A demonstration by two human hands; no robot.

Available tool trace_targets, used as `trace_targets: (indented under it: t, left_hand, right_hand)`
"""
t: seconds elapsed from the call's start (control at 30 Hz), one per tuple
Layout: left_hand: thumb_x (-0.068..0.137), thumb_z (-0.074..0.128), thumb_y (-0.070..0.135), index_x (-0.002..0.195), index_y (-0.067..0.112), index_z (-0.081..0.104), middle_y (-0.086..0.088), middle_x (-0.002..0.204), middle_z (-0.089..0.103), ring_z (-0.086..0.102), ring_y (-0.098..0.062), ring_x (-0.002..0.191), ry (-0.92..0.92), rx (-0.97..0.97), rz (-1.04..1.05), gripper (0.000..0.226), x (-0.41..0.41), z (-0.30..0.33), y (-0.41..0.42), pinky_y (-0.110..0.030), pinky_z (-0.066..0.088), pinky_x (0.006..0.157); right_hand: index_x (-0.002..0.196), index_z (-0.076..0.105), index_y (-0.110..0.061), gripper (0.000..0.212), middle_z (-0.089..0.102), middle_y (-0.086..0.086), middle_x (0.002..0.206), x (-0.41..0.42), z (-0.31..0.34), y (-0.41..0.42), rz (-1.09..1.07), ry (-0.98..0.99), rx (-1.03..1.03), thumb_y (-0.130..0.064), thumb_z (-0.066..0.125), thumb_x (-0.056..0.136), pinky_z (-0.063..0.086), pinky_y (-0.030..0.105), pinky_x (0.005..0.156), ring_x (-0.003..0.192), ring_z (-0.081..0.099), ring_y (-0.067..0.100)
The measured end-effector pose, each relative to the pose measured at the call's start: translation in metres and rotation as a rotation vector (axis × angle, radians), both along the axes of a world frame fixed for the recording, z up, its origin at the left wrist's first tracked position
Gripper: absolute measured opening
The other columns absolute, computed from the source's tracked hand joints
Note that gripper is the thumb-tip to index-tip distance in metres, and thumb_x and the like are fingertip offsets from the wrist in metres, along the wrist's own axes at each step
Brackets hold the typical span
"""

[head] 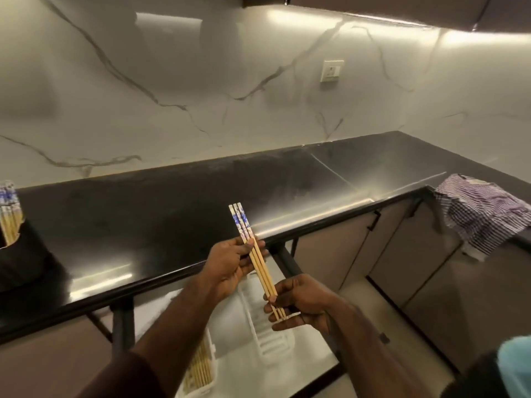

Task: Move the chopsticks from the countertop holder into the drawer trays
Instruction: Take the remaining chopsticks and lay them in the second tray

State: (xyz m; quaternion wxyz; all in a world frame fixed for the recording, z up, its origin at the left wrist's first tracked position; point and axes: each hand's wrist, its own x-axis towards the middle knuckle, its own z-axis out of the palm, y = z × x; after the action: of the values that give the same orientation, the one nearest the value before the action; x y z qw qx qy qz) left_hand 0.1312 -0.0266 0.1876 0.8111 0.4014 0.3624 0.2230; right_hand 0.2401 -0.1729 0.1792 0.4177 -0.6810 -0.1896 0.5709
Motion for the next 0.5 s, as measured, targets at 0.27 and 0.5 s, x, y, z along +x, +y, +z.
trace_targets:
  t: [0.27,0.5]
  left_hand:
    - [0.101,0.046,0.008,0.116,0.000,0.061,-0.022,0.102,0.070,0.070,-0.032,0.094,0.114,-0.079,-0.108,0.023,0.044,-0.061,-0.018,-0.043,0.057,0.082]
    - [0.101,0.044,0.005,0.126,-0.004,0.052,-0.023,0.104,0.068,0.068,-0.034,0.094,0.266,-0.126,-0.183,0.028,0.067,-0.123,-0.004,-0.042,0.057,0.074]
  right_hand:
    - [0.100,0.071,0.005,0.017,0.071,0.023,0.102,0.030,-0.042,-0.027,-0.103,-0.036,-0.150,0.004,0.056,0.092,0.061,0.046,0.075,0.083,0.070,0.029]
    - [0.103,0.068,0.006,0.019,0.072,0.021,0.097,0.042,-0.087,-0.006,-0.062,-0.141,-0.314,0.003,0.053,0.092,0.062,0.042,0.069,0.077,0.069,0.026]
